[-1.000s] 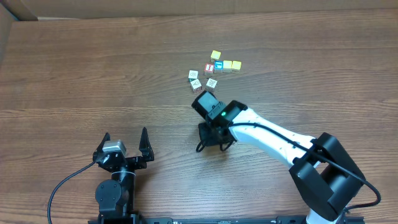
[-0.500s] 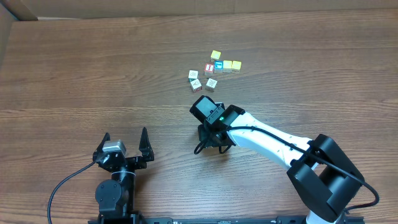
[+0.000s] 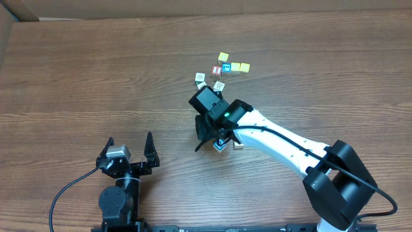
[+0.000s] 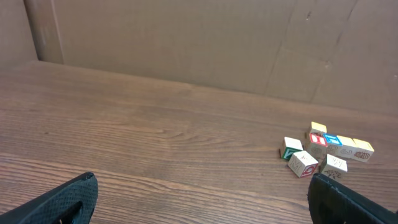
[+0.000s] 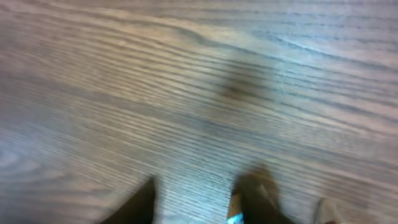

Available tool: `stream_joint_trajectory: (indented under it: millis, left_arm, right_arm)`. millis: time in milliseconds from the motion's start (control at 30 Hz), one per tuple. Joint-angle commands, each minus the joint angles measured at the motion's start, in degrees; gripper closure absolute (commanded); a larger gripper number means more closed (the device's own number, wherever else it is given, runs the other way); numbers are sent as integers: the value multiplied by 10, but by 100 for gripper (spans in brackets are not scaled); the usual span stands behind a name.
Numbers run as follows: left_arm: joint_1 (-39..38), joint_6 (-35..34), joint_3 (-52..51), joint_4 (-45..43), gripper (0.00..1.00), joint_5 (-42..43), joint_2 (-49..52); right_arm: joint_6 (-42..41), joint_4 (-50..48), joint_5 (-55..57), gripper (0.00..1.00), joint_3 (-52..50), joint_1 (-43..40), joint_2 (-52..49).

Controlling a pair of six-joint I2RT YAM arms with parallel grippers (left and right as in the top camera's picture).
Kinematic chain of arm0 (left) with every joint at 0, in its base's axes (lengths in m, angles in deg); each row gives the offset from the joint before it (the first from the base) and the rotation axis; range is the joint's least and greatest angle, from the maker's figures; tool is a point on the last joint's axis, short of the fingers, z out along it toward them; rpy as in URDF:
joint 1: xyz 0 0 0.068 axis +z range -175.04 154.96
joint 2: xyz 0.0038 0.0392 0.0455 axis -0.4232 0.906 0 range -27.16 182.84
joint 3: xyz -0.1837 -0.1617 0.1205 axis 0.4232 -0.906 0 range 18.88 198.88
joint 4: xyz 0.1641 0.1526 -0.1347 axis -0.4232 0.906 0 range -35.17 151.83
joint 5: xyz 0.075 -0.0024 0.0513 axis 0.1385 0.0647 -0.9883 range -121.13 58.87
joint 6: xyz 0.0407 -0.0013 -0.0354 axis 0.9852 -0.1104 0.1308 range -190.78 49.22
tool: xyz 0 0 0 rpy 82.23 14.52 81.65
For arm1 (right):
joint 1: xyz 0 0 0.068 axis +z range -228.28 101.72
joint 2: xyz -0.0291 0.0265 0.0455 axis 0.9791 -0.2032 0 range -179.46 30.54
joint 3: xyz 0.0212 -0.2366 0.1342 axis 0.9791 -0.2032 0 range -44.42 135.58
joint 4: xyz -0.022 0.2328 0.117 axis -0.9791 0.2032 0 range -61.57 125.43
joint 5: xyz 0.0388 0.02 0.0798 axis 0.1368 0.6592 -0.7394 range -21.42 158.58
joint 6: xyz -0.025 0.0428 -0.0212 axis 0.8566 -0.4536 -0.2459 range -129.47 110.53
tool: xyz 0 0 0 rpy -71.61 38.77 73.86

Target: Flip 5 blocks

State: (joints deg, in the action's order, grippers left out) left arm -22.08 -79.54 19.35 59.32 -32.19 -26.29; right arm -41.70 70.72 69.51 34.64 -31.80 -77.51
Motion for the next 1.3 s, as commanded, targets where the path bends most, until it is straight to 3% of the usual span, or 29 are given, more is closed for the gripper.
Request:
stream_joint_trajectory:
  millis: [0, 33, 367, 967, 1267]
  left_arm:
    - [-4, 10, -2, -1, 0, 6, -6]
    - [-3, 10, -2, -1, 0, 6, -6]
    - [-4, 10, -2, -1, 0, 6, -6]
    - [-3, 10, -2, -1, 0, 6, -6]
    - [-3, 10, -2, -1, 0, 6, -6]
  right_arm:
    - [8, 5, 12, 90, 7, -5, 6]
    - [8, 5, 12, 96, 4, -5, 6]
    - [5, -31, 20, 96, -71, -4, 6]
    - [-10, 12, -6, 96, -70, -4, 6]
    - [-8, -32, 19, 96, -29, -5, 6]
